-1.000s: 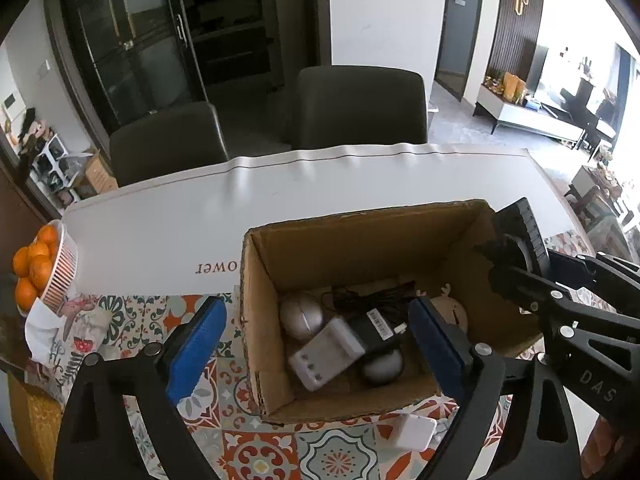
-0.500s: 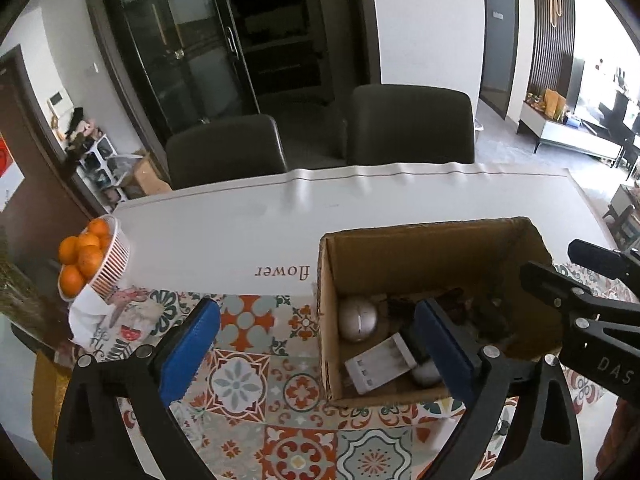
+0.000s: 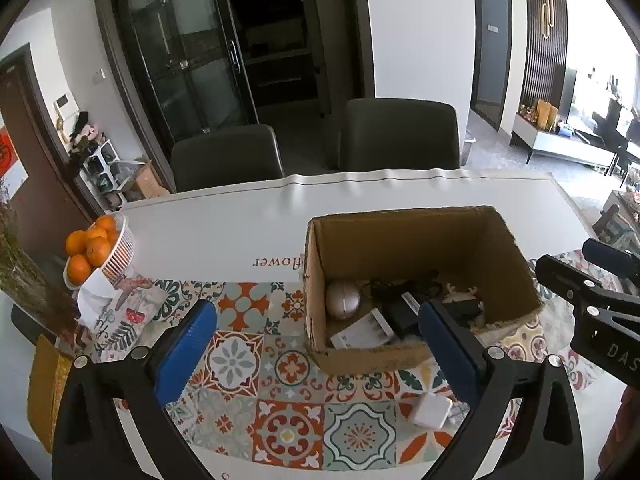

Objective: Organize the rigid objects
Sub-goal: 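Open both tools to release the charger and black device into the box, then move both tools back to the figurine and white adapter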

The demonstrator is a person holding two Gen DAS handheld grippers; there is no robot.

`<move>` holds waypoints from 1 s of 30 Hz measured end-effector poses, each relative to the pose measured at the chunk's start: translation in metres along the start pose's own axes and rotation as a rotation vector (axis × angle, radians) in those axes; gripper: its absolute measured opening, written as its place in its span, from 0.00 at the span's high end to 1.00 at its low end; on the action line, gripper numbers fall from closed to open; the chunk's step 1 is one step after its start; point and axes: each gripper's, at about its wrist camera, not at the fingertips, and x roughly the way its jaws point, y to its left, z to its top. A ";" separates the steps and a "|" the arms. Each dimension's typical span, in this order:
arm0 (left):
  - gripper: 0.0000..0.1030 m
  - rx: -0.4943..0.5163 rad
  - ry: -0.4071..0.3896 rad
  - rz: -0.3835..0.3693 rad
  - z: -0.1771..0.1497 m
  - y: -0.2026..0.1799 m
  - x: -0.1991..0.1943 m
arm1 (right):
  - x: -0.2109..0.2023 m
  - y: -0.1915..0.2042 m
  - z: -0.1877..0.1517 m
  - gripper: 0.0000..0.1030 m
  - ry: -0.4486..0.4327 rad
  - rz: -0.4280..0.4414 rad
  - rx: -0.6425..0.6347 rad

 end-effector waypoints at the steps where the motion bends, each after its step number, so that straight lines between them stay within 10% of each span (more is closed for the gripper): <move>1: 0.00 -0.002 -0.004 0.002 -0.002 -0.001 -0.004 | -0.004 -0.001 -0.004 0.28 -0.002 -0.003 0.002; 30: 0.00 -0.037 0.128 -0.010 -0.099 -0.020 0.001 | 0.009 -0.009 -0.106 0.28 0.132 0.035 -0.022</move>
